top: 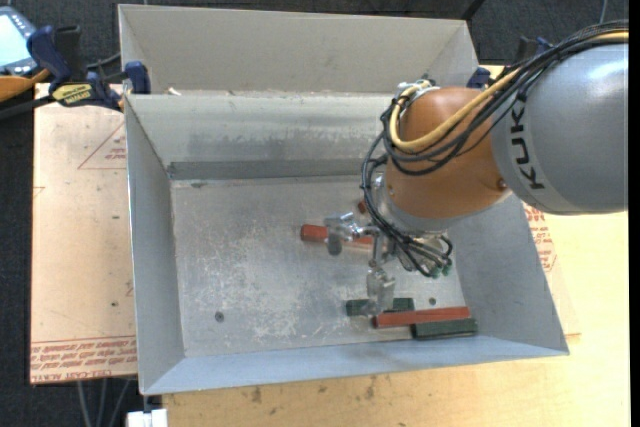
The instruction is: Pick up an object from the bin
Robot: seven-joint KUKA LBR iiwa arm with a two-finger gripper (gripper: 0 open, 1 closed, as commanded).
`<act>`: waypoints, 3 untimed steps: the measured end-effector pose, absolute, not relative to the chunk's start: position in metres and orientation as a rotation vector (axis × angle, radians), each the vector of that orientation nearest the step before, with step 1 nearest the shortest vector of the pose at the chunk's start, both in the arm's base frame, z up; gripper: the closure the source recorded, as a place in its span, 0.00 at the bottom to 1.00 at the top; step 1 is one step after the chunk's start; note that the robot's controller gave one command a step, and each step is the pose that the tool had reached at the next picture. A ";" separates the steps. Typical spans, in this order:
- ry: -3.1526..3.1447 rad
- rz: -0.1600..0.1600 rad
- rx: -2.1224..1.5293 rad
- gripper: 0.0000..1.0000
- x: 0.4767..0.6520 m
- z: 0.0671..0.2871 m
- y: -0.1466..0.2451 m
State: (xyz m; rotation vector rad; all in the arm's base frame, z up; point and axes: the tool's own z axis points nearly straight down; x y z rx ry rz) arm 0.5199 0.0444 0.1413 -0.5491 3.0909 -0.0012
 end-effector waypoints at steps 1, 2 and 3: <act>3.013 0.002 -0.896 0.00 0.527 0.069 -0.006; 3.007 0.001 -0.898 1.00 0.529 0.072 -0.005; 3.007 0.003 -0.898 0.00 0.528 0.071 -0.004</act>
Offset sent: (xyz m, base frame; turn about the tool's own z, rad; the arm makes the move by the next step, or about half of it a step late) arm 0.0072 -0.0497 -0.0713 -0.2322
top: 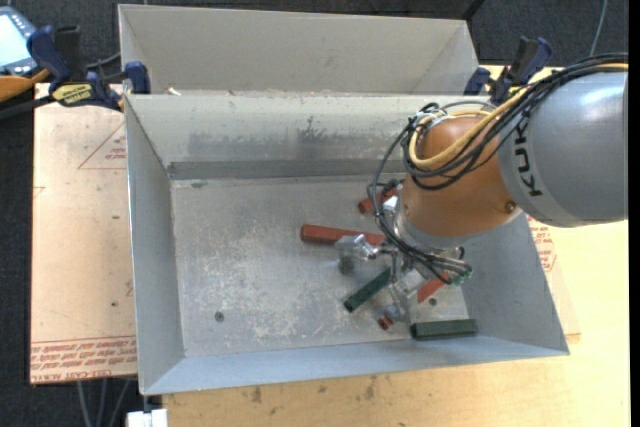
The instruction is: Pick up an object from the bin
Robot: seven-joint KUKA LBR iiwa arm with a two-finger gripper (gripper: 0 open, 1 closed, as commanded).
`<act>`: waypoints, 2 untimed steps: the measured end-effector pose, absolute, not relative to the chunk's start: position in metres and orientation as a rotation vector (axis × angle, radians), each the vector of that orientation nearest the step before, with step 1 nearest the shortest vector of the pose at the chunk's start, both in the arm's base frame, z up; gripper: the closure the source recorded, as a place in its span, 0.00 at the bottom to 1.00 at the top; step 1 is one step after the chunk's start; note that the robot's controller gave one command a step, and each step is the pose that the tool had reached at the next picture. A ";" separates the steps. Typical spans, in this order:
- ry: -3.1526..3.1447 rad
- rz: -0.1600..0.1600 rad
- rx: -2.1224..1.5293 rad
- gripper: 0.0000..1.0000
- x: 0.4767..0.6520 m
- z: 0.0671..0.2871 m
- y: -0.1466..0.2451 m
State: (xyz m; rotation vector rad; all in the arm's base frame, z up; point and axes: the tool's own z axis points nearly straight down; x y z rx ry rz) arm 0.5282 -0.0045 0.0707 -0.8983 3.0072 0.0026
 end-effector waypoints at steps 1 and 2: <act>3.007 0.002 -0.898 1.00 0.528 0.072 -0.005; 3.007 0.003 -0.898 0.00 0.528 0.071 -0.005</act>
Offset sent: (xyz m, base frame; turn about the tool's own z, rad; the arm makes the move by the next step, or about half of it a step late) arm 0.0000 0.0000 0.0000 0.0000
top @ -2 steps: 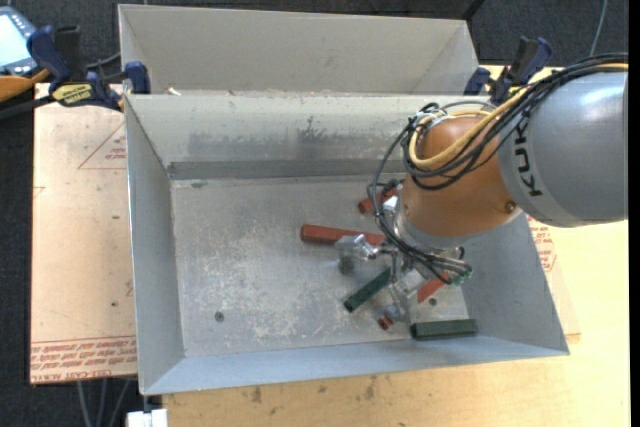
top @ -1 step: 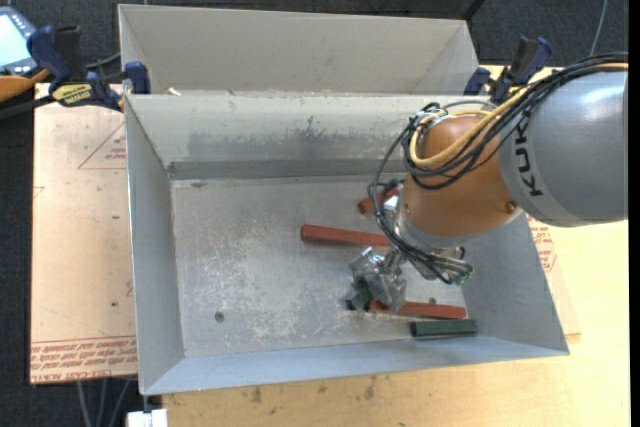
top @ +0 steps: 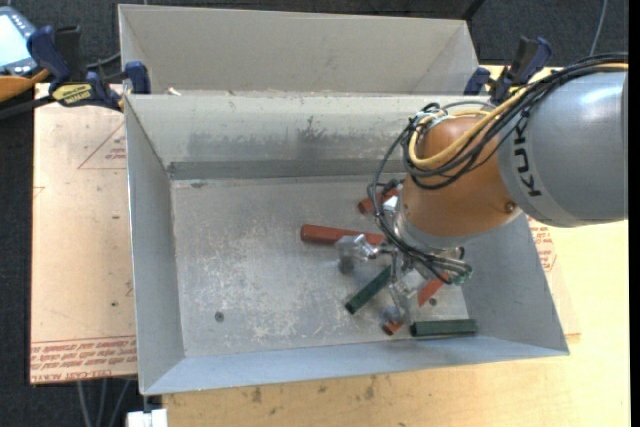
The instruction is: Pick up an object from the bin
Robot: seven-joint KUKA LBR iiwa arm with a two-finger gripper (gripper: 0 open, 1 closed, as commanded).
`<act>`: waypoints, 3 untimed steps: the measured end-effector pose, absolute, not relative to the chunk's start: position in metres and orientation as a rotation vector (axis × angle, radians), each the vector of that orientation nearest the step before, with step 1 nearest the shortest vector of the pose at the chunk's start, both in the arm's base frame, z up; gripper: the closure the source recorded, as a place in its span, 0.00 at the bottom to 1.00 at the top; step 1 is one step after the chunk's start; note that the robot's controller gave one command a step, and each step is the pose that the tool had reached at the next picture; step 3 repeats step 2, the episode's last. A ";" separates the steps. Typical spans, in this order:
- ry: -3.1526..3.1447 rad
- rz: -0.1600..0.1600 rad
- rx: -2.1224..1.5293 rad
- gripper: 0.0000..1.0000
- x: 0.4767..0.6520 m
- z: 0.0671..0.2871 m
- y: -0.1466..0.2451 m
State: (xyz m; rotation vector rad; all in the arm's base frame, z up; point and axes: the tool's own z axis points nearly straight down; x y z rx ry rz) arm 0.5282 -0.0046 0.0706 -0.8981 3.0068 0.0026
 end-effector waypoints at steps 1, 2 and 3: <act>3.006 0.001 -0.897 1.00 0.529 0.071 -0.005; 2.986 -0.001 -0.934 1.00 0.544 0.234 0.047; 2.986 -0.001 -0.934 1.00 0.544 0.234 0.047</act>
Offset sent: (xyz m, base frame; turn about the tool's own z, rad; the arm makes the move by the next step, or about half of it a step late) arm 0.0000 0.0000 0.0000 0.0000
